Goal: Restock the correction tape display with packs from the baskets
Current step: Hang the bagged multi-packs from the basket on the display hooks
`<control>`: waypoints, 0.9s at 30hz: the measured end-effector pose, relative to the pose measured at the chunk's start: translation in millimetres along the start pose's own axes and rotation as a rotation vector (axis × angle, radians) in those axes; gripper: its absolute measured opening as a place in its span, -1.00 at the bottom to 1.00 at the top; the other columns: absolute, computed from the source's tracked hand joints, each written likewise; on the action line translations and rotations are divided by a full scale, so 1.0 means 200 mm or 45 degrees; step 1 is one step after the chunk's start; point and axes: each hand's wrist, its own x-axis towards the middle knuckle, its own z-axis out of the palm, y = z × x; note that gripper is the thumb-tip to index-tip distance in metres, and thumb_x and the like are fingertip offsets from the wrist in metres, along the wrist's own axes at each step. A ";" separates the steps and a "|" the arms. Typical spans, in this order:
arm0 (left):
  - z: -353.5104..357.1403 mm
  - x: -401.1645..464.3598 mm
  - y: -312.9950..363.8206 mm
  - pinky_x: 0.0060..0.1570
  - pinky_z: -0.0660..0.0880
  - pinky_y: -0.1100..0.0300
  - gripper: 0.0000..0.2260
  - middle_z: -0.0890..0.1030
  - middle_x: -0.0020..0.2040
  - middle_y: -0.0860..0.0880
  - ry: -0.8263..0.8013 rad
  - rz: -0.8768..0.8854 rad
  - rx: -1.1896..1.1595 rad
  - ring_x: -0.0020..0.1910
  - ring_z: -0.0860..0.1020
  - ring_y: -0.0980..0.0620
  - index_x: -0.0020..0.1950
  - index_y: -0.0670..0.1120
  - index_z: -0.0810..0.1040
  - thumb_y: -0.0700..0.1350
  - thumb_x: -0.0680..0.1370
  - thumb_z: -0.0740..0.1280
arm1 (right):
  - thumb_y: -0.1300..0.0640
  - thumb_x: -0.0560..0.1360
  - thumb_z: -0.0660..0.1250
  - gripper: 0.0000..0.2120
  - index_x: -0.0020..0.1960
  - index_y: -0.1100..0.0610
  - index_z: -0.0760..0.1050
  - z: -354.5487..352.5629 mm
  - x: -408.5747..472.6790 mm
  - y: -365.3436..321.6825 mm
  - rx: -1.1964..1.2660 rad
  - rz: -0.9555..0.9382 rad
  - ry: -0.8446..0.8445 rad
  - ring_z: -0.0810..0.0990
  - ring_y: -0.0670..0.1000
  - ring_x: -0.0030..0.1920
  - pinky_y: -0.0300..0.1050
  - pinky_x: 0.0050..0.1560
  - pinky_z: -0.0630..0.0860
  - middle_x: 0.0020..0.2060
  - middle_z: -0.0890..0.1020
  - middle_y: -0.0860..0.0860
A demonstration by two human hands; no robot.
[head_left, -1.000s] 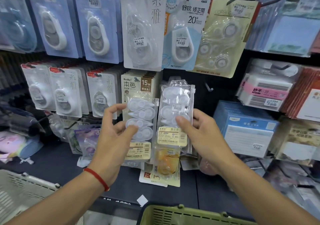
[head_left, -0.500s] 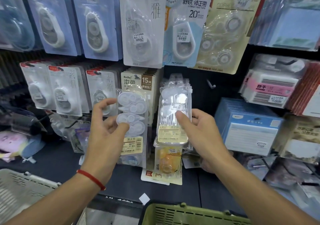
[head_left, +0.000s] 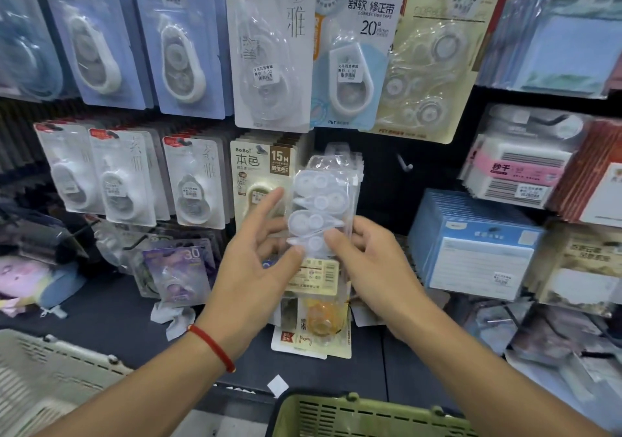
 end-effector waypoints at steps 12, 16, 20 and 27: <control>0.02 0.02 -0.04 0.01 0.64 0.25 -0.41 0.64 0.14 0.30 -0.004 0.006 0.061 -0.09 0.64 0.23 0.40 0.30 0.50 -0.30 0.57 0.48 | -0.09 0.66 0.36 -0.79 0.11 0.05 0.61 -0.04 0.01 -0.01 0.110 -0.008 0.129 0.71 0.35 -0.01 0.42 -0.01 0.63 -0.10 0.75 0.18; 0.03 0.04 -0.07 -0.06 0.64 0.23 -0.51 0.63 0.13 0.36 -0.061 0.003 0.150 -0.02 0.68 0.20 0.33 0.27 0.53 -0.25 0.58 0.48 | -0.05 0.63 0.41 -0.84 0.19 -0.07 0.59 -0.04 0.02 0.03 -0.071 -0.060 0.179 0.76 -0.01 -0.07 0.21 0.01 0.69 -0.09 0.77 -0.05; 0.02 0.08 -0.10 -0.03 0.64 0.27 -0.52 0.65 0.10 0.33 -0.084 0.030 0.243 0.01 0.68 0.20 0.29 0.28 0.52 -0.25 0.57 0.49 | -0.02 0.63 0.41 -0.60 0.44 -0.04 0.48 -0.03 0.03 0.09 -0.240 -0.092 0.232 0.70 -0.13 0.02 0.04 0.10 0.68 0.06 0.72 -0.11; -0.07 0.15 -0.16 0.41 0.39 0.06 -0.45 0.49 0.35 -0.10 0.089 0.457 1.040 0.36 0.43 -0.11 0.43 -0.07 0.56 -0.33 0.46 0.48 | 0.11 0.64 0.37 -0.48 0.58 0.07 0.39 0.02 0.05 0.20 -1.147 -0.775 0.104 0.12 0.14 0.68 0.17 0.62 0.21 0.67 0.20 0.10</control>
